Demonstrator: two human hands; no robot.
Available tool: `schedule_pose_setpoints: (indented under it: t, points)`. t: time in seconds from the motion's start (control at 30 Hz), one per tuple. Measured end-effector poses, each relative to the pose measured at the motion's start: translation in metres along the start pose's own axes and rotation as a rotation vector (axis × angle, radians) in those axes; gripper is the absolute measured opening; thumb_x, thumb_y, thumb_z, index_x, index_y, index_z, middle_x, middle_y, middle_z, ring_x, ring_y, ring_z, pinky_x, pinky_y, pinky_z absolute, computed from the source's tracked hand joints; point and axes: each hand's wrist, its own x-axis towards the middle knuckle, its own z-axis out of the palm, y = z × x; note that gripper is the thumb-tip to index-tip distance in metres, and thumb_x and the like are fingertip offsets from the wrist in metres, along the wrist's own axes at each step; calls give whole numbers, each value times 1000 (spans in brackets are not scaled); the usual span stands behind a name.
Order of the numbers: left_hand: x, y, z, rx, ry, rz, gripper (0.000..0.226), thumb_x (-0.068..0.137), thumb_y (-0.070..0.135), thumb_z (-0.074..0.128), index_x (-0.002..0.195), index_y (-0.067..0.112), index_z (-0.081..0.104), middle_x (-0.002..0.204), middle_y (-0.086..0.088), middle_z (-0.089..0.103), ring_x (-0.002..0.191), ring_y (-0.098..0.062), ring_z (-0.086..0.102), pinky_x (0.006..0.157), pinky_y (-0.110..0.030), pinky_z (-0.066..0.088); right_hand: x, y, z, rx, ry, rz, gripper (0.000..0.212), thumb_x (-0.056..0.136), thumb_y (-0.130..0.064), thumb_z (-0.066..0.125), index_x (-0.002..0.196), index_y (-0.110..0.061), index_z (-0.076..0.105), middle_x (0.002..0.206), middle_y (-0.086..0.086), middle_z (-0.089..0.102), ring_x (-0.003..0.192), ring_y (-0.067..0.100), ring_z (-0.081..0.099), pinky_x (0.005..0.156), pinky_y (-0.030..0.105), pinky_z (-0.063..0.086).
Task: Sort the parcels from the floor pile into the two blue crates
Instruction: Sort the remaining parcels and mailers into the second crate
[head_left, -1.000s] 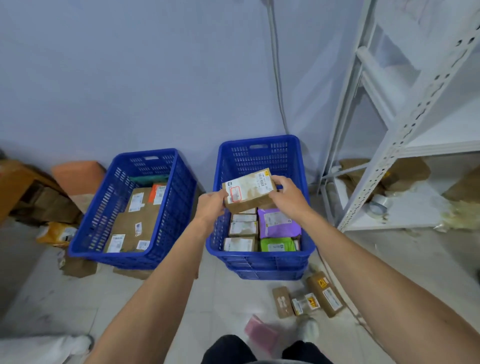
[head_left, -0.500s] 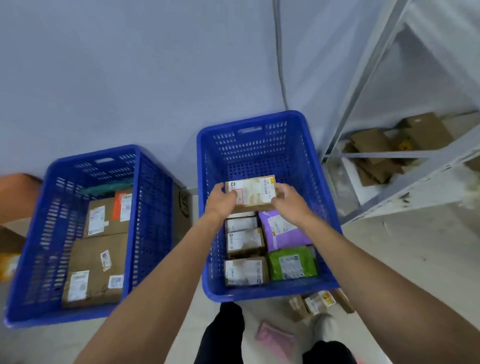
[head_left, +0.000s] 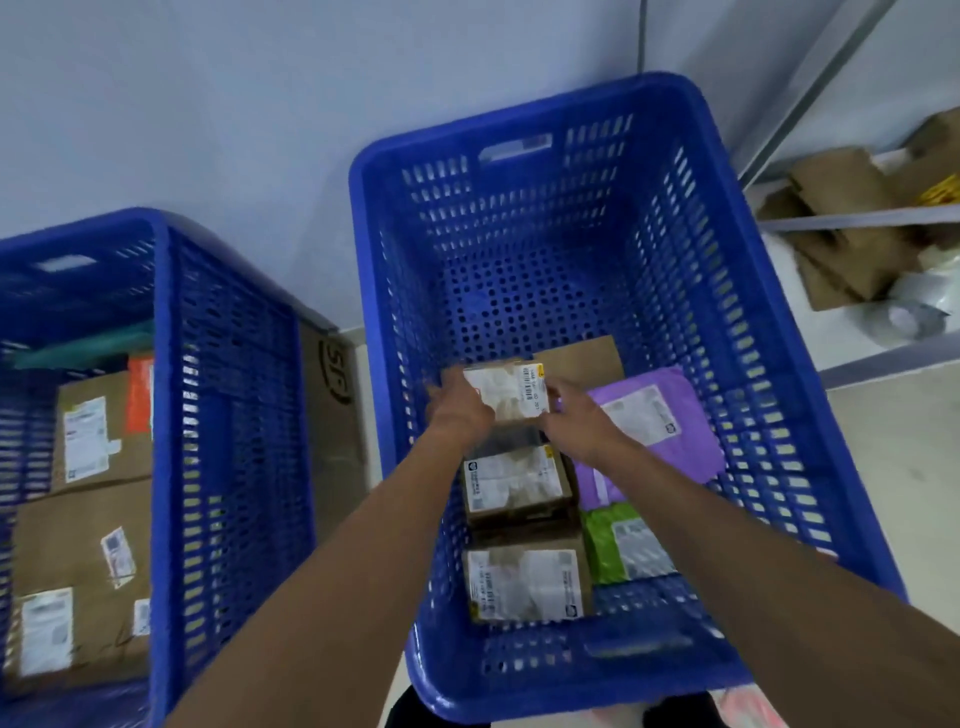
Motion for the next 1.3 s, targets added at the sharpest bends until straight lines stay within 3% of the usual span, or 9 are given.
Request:
schedule_pose_setpoints:
  t: [0.17,0.27,0.4,0.5,0.73,0.87,0.97,1.17,1.3]
  points:
    - [8,-7,16,166,-2,-13,89,98,16,57,160,22,-7,165,-21,-9,145,-41,31,108,-42,40,-8,-4,8,-50,-50,1,79,76,-27,52,152,-28,30,149,2,41,124,28,51,99,45,49]
    - [10,-6,25,241,-18,-42,93,98,17,56,159,22,-14,164,-24,3,142,-40,34,104,-43,44,-8,-3,12,-97,-49,18,73,88,-24,54,155,-25,25,149,4,34,124,30,50,95,40,47]
    - [21,-14,39,355,-79,-32,93,98,28,56,159,20,-14,159,-23,25,140,-39,38,105,-43,44,-8,3,13,-107,-28,-7,65,85,-28,55,148,-28,36,142,7,47,115,27,56,96,41,49]
    - [28,-22,49,476,-112,-11,79,98,30,52,159,13,4,153,-25,33,135,-39,43,104,-45,44,-10,11,15,-155,-61,24,66,91,-28,54,152,-20,31,147,8,45,122,27,54,92,33,45]
    - [22,-22,46,487,-154,2,64,94,30,51,151,10,30,142,-18,48,124,-33,53,95,-39,53,-27,21,21,-212,-117,-24,33,94,-21,50,126,-18,60,123,8,65,109,26,60,82,30,43]
    - [8,-10,39,563,-161,69,36,97,25,48,127,7,57,125,-13,63,109,-28,63,86,-34,55,-34,21,21,-240,-131,12,28,94,-22,49,117,-14,62,118,9,64,98,24,58,76,28,41]
    - [-5,-7,35,589,-140,84,33,100,24,47,126,8,59,128,-12,62,113,-27,62,91,-34,53,-42,20,15,-238,-115,56,15,94,-26,50,102,-15,54,108,7,59,96,23,55,74,29,41]
    - [-48,-1,14,381,-71,99,52,101,26,47,150,12,39,151,-12,46,133,-30,49,104,-35,45,-79,11,-15,-250,-100,61,47,94,-38,52,126,-4,53,113,8,56,93,23,55,72,29,45]
    - [-103,10,6,213,82,158,55,98,17,46,152,20,40,145,-13,52,125,-30,54,89,-29,46,-114,11,-40,-370,-70,14,64,93,-44,49,143,-3,41,142,15,46,109,30,57,80,32,46]
